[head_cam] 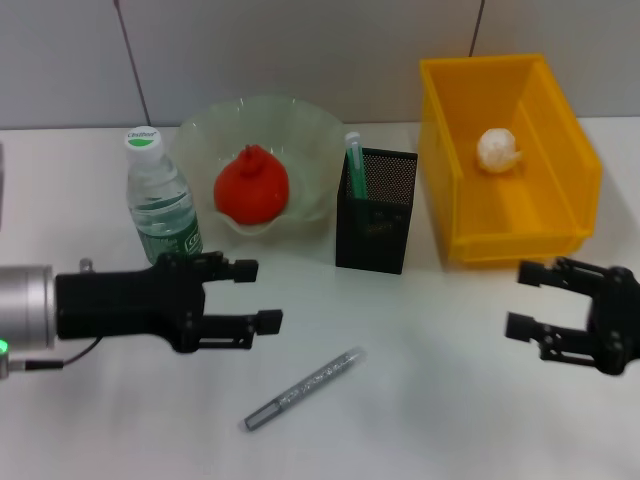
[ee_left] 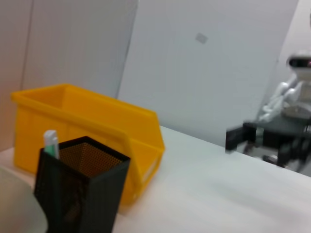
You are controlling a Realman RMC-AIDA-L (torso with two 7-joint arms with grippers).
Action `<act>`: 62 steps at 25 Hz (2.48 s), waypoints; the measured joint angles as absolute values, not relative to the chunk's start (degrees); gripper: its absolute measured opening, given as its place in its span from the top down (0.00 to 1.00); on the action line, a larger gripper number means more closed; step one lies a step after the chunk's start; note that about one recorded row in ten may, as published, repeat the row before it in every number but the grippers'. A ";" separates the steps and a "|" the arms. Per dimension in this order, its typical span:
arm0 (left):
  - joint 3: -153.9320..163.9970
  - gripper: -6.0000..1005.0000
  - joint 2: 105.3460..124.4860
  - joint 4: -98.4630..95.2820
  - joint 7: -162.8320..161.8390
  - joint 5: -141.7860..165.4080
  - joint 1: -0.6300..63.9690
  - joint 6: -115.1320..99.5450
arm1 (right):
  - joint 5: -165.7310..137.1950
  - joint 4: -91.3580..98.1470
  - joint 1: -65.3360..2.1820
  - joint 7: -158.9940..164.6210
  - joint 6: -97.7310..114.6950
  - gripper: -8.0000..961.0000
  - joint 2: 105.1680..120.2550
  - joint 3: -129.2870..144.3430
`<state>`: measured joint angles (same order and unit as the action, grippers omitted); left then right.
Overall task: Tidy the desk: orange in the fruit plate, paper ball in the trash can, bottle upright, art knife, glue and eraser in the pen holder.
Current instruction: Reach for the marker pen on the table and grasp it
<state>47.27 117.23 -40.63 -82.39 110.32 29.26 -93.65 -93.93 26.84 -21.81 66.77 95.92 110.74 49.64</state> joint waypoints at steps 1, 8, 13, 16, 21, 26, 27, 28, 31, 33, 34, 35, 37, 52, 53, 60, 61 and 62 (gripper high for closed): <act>47.96 0.25 117.28 -41.93 -84.35 110.62 29.61 -93.70 | -95.06 27.15 -20.93 66.10 95.81 0.20 110.97 48.23; 55.38 0.25 118.03 -56.35 -108.54 120.65 36.62 -94.05 | -97.15 27.36 -19.09 62.28 96.02 0.20 111.40 42.86; 64.02 0.25 118.30 -66.95 -126.45 129.16 42.11 -95.53 | -102.99 27.35 -19.96 63.07 95.31 0.20 111.01 42.70; 68.62 0.25 118.67 -68.77 -134.39 135.06 46.57 -96.95 | -106.00 28.08 -20.50 63.81 95.09 0.20 110.87 42.68; 75.59 0.25 119.18 -64.78 -141.37 139.32 52.67 -96.91 | -111.18 30.01 -21.37 64.78 94.35 0.20 110.93 42.72; 82.32 0.25 119.18 -60.76 -143.66 139.91 54.55 -92.30 | -112.17 31.31 -21.54 65.71 93.90 0.20 111.19 42.63; 84.22 0.25 119.18 -59.66 -143.99 139.97 54.82 -90.67 | -112.22 31.52 -21.54 65.75 93.87 0.20 111.20 42.63; 85.08 0.25 119.18 -59.18 -144.15 139.99 54.94 -89.82 | -112.23 31.67 -21.55 65.77 93.86 0.20 111.21 42.62; 89.38 0.25 119.18 -57.63 -145.02 140.29 55.22 -86.46 | -112.26 31.84 -21.75 66.00 93.86 0.20 111.23 42.62; 90.89 0.25 119.18 -57.29 -145.34 140.41 55.15 -85.29 | -112.28 31.95 -21.90 66.24 93.86 0.20 111.24 42.62; 91.85 0.25 119.18 -56.89 -145.54 140.48 55.04 -84.30 | -112.28 32.06 -21.92 66.30 93.86 0.20 111.25 42.62; 92.35 0.25 119.18 -56.36 -145.57 140.40 54.98 -83.69 | -112.29 32.22 -21.96 66.38 93.85 0.20 111.28 42.62; 93.05 0.25 119.18 -54.90 -145.40 140.12 54.92 -82.50 | -112.31 32.50 -22.01 66.44 93.78 0.20 111.35 42.62; 97.75 0.25 119.18 -51.49 -142.65 137.07 53.06 -78.23 | -112.33 32.52 -22.56 66.45 93.77 0.20 111.51 42.63; 98.30 0.25 119.18 -51.49 -142.52 137.07 52.82 -77.73 | -112.33 32.52 -22.59 66.46 93.77 0.20 111.51 42.63; 99.43 0.40 119.18 -51.50 -141.67 137.10 52.24 -76.51 | -112.27 32.51 -22.67 66.63 93.78 0.20 111.53 42.63; 99.43 0.40 119.18 -51.50 -141.67 137.10 52.24 -76.51 | -112.27 32.51 -22.67 66.63 93.78 0.20 111.53 42.63; 99.65 0.40 119.18 -51.50 -141.54 137.10 52.20 -76.46 | -112.25 32.51 -22.67 66.65 93.78 0.20 111.53 42.62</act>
<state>99.65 119.18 -51.50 -141.54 137.10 52.20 -76.46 -112.25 32.51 -22.67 66.65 93.78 111.53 42.63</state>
